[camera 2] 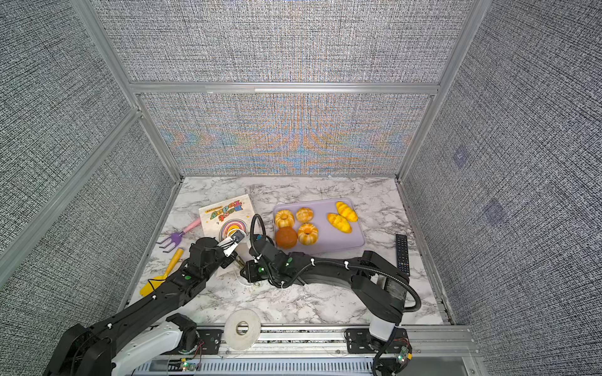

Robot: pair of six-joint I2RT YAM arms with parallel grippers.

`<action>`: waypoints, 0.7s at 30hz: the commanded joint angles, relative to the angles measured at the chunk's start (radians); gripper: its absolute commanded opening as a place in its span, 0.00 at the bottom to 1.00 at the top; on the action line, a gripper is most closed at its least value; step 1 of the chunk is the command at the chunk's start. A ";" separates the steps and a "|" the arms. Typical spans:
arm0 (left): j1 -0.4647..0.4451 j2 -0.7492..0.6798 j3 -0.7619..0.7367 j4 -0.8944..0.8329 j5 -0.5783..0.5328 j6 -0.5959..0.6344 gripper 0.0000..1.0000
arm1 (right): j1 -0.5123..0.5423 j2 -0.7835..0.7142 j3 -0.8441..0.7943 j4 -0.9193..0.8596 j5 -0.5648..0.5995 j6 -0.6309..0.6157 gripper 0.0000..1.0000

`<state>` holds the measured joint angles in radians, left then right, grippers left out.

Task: Take the fake bread out of the paper bag
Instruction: 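Pinch a long yellow bread inside the bag with the tongs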

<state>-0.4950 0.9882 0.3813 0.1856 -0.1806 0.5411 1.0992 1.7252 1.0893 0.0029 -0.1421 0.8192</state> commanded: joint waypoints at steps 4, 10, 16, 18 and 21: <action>0.001 -0.003 -0.001 0.012 0.007 -0.016 0.00 | -0.010 -0.056 -0.038 -0.035 -0.013 0.006 0.00; 0.000 0.000 0.001 0.041 -0.028 -0.023 0.00 | 0.017 -0.134 -0.102 -0.049 -0.027 0.031 0.00; 0.000 0.012 0.008 0.042 -0.032 -0.024 0.00 | 0.025 -0.194 -0.151 -0.062 -0.019 0.037 0.00; 0.000 0.012 0.008 0.043 -0.031 -0.026 0.00 | 0.026 -0.206 -0.157 -0.055 -0.016 0.041 0.00; 0.000 0.011 0.008 0.042 -0.031 -0.028 0.00 | 0.023 -0.216 -0.212 -0.023 -0.016 0.056 0.00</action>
<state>-0.4950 0.9985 0.3832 0.2005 -0.2031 0.5228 1.1236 1.5162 0.8970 -0.0608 -0.1646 0.8539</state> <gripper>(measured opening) 0.057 0.234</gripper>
